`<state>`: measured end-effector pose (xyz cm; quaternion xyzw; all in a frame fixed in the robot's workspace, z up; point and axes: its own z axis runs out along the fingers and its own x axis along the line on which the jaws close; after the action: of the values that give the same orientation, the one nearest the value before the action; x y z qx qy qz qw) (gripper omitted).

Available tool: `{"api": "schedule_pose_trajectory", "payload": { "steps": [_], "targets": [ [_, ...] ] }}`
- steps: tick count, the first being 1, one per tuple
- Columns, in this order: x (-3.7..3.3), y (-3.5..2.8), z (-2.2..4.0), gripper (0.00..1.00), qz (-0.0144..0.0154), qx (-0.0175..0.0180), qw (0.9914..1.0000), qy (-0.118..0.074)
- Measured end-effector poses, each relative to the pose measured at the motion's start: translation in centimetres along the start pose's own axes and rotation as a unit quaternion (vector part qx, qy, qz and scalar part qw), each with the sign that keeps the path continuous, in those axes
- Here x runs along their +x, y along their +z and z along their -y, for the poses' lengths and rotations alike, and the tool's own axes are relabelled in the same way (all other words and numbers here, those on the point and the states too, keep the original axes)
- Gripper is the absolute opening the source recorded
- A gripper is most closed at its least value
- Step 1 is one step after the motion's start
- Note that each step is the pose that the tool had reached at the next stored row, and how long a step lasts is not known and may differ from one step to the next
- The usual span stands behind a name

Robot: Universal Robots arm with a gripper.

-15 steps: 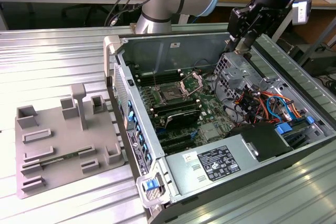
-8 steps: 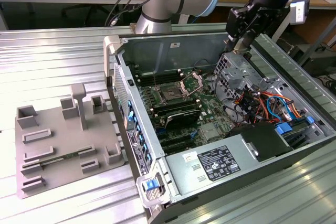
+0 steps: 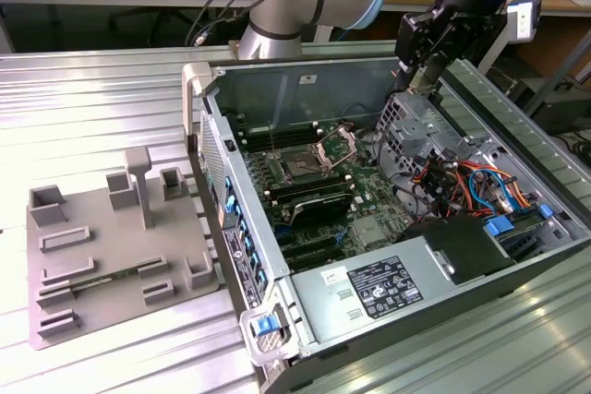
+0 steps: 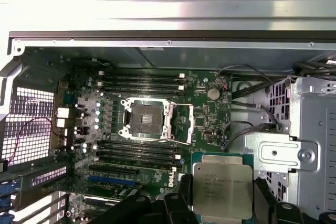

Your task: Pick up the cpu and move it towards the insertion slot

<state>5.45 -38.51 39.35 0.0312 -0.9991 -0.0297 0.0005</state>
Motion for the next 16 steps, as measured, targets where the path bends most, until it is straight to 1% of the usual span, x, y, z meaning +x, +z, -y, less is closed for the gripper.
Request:
{"api": "schedule_pose_trajectory", "payload": {
  "steps": [16],
  "targets": [
    [0.09, 0.37, -0.16, 0.55, 0.0000, 0.0000, 1.00000, 0.000]
  ]
}}
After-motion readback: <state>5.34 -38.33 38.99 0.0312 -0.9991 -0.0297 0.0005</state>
